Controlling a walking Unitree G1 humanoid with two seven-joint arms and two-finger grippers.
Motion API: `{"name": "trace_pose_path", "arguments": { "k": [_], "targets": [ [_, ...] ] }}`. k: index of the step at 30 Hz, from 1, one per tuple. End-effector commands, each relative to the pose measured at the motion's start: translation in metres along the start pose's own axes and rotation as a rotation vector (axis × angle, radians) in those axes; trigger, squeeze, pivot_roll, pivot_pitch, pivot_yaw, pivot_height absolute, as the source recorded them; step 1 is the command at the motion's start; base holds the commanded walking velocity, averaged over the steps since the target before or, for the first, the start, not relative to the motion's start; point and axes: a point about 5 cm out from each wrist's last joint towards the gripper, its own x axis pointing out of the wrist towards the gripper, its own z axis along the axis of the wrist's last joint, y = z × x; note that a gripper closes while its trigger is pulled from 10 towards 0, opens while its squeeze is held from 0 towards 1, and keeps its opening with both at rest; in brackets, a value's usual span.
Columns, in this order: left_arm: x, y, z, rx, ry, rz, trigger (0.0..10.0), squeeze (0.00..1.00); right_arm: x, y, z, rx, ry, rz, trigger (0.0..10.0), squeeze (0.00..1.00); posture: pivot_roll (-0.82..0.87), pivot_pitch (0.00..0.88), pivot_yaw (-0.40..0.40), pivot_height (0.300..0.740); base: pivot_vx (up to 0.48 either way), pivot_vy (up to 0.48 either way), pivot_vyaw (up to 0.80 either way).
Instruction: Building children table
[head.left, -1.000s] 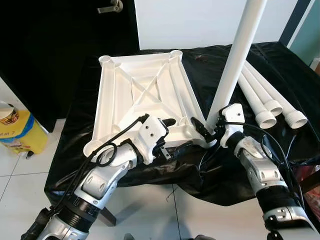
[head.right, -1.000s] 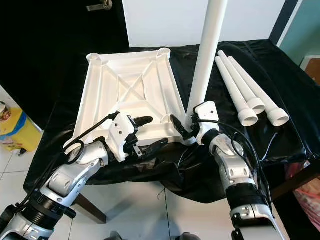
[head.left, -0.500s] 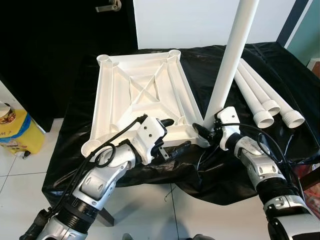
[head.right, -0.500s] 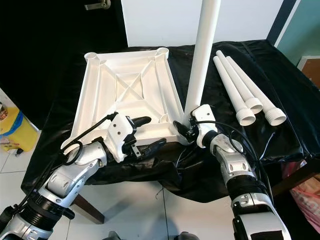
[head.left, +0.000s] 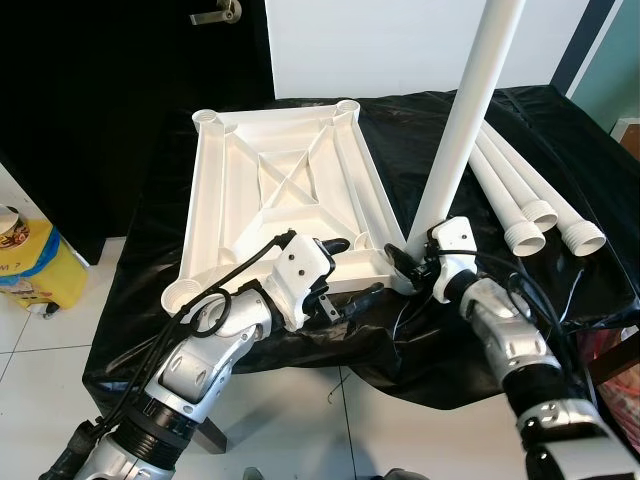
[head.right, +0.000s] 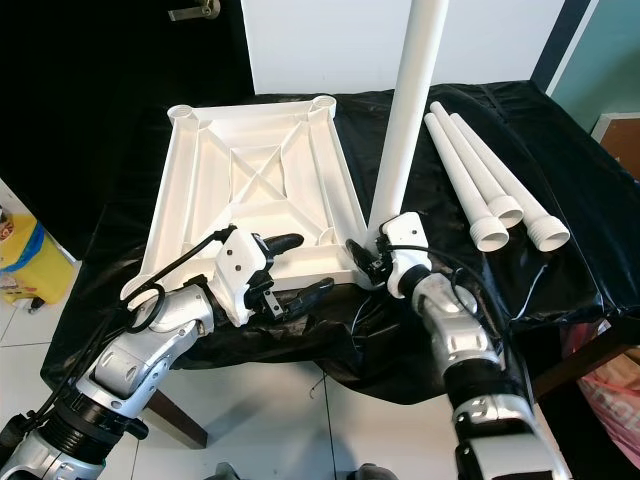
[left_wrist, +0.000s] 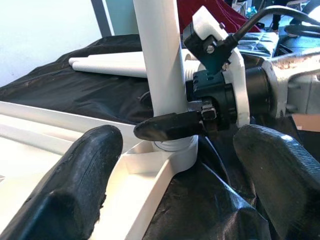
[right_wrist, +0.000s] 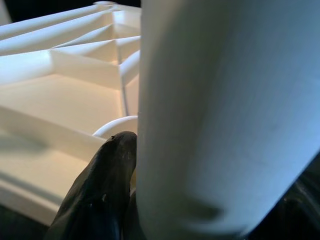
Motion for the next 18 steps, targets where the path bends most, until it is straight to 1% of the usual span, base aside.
{"name": "trace_pose_path", "arguments": {
  "k": [1, 3, 4, 5, 7, 8, 9, 11, 13, 14, 15, 17, 18],
  "targets": [
    [0.000, -0.009, -0.001, -0.002, 0.009, -0.107, 10.0, 0.00, -0.005, 0.010, -0.018, 0.033, 0.078, -0.073, 10.0, 0.00, -0.02, 0.033, -0.014, 0.740, 0.000, 0.000, 0.00],
    [0.001, -0.009, -0.001, -0.002, 0.009, -0.109, 10.0, 0.00, -0.005, 0.011, -0.018, 0.038, 0.077, -0.091, 10.0, 0.00, -0.02, 0.033, -0.014, 0.740, 0.000, 0.000, 0.00],
    [0.001, -0.009, -0.002, -0.001, 0.010, -0.112, 10.0, 0.00, -0.005, 0.011, -0.020, 0.045, 0.081, -0.167, 10.0, 0.00, -0.02, 0.028, -0.011, 0.740, 0.000, 0.000, 0.00],
    [0.001, -0.009, -0.002, -0.001, 0.010, -0.112, 10.0, 0.00, -0.005, 0.011, -0.020, 0.045, 0.081, -0.167, 10.0, 0.00, -0.02, 0.028, -0.011, 0.740, 0.000, 0.000, 0.00],
    [0.002, -0.009, -0.002, 0.001, 0.011, -0.116, 10.0, 0.00, -0.007, 0.013, -0.023, 0.046, 0.090, -0.272, 10.0, 0.00, -0.03, 0.021, -0.015, 0.740, 0.000, 0.000, 0.00],
    [0.002, -0.009, -0.002, 0.001, 0.011, -0.116, 10.0, 0.00, -0.007, 0.013, -0.023, 0.046, 0.090, -0.272, 10.0, 0.00, -0.03, 0.021, -0.015, 0.740, 0.000, 0.000, 0.00],
    [0.003, -0.009, -0.002, 0.002, 0.011, -0.117, 10.0, 0.00, -0.008, 0.016, -0.024, 0.052, 0.095, -0.317, 10.0, 0.00, -0.03, 0.021, -0.015, 0.740, 0.000, 0.000, 0.00],
    [0.003, -0.009, -0.002, 0.002, 0.011, -0.117, 10.0, 0.00, -0.009, 0.018, -0.025, 0.057, 0.098, -0.337, 10.0, 0.00, -0.03, 0.021, -0.015, 0.740, 0.000, 0.000, 0.00],
    [0.003, -0.009, -0.002, 0.002, 0.009, -0.116, 10.0, 0.00, -0.011, 0.025, -0.024, 0.102, 0.098, -0.398, 10.0, 0.00, -0.02, 0.014, -0.026, 0.740, 0.000, 0.000, 0.00],
    [0.003, -0.009, -0.002, 0.002, 0.009, -0.116, 10.0, 0.00, -0.011, 0.025, -0.024, 0.102, 0.098, -0.398, 10.0, 0.00, -0.02, 0.014, -0.026, 0.740, 0.000, 0.000, 0.00],
    [0.003, -0.010, -0.003, 0.002, 0.009, -0.114, 10.0, 0.00, -0.011, 0.030, -0.023, 0.130, 0.096, -0.414, 10.0, 0.00, -0.02, 0.014, -0.026, 0.740, 0.000, 0.000, 0.00],
    [0.003, -0.010, -0.003, 0.002, 0.009, -0.114, 10.0, 0.00, -0.011, 0.030, -0.023, 0.130, 0.096, -0.414, 10.0, 0.00, -0.02, 0.014, -0.026, 0.740, 0.000, 0.000, 0.00],
    [0.002, -0.010, -0.003, 0.001, 0.010, -0.113, 10.0, 0.00, -0.011, 0.034, -0.021, 0.140, 0.088, -0.420, 10.0, 0.00, -0.02, 0.014, -0.026, 0.740, 0.000, 0.000, 0.00]
  ]
}}
